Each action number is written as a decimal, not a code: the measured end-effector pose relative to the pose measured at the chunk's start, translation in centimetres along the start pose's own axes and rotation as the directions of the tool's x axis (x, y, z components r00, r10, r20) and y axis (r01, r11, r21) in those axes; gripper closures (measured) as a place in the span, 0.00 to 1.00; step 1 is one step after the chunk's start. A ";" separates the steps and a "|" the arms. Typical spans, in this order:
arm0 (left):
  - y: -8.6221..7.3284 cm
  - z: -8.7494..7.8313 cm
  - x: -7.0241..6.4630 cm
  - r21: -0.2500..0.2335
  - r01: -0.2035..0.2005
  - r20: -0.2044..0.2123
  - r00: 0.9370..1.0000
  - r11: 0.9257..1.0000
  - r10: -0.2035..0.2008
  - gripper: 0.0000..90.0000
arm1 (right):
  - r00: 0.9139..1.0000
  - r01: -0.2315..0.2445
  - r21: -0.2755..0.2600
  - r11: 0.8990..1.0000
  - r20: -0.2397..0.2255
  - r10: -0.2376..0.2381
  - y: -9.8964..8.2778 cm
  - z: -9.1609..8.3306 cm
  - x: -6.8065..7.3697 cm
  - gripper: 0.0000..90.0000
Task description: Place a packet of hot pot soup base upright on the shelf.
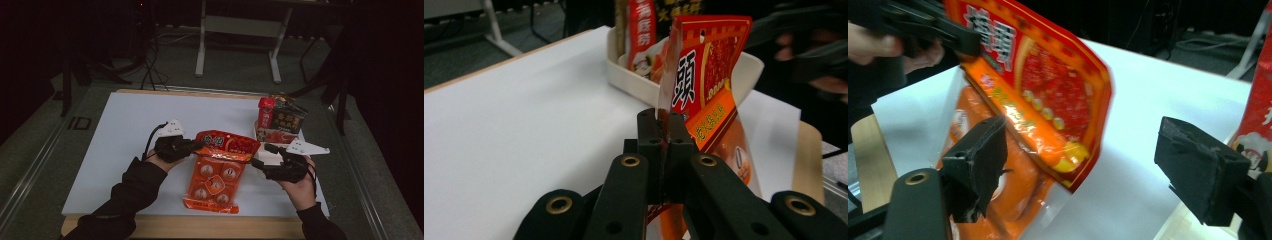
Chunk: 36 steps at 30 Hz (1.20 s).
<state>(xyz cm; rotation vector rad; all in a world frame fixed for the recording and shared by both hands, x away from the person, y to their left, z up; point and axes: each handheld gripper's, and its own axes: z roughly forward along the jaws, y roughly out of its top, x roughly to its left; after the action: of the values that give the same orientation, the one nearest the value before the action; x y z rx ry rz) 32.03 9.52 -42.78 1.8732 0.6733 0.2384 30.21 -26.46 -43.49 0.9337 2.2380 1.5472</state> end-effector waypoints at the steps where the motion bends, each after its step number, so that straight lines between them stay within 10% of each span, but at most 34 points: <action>1: 0.1 -0.1 -0.2 -0.003 -0.003 0.004 1.000 1.000 0.003 1.00 | 1.000 -0.006 0.006 1.000 -0.009 0.006 0.0 0.2 -0.2 0.24; 15: 0.5 -0.5 -1.2 -0.038 0.000 0.051 0.999 0.999 0.002 1.00 | 0.988 -0.018 0.061 0.998 -0.153 0.027 -0.9 2.3 0.0 0.65; 20: 0.0 -0.8 -0.8 -0.047 0.034 0.060 0.998 0.998 -0.031 1.00 | 0.974 -0.025 0.061 0.998 -0.223 0.038 -0.8 1.8 -0.1 0.98; 36: 0.6 -3.6 -1.0 -0.088 -0.001 0.114 0.993 0.996 0.011 0.99 | 0.958 0.027 0.030 0.999 -0.287 -0.017 2.2 -0.5 3.4 1.00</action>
<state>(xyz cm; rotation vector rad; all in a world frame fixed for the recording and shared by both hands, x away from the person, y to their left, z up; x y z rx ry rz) 29.77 11.66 -40.65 1.7901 0.5701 0.1606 28.14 -24.21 -40.81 0.7282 2.4655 1.7372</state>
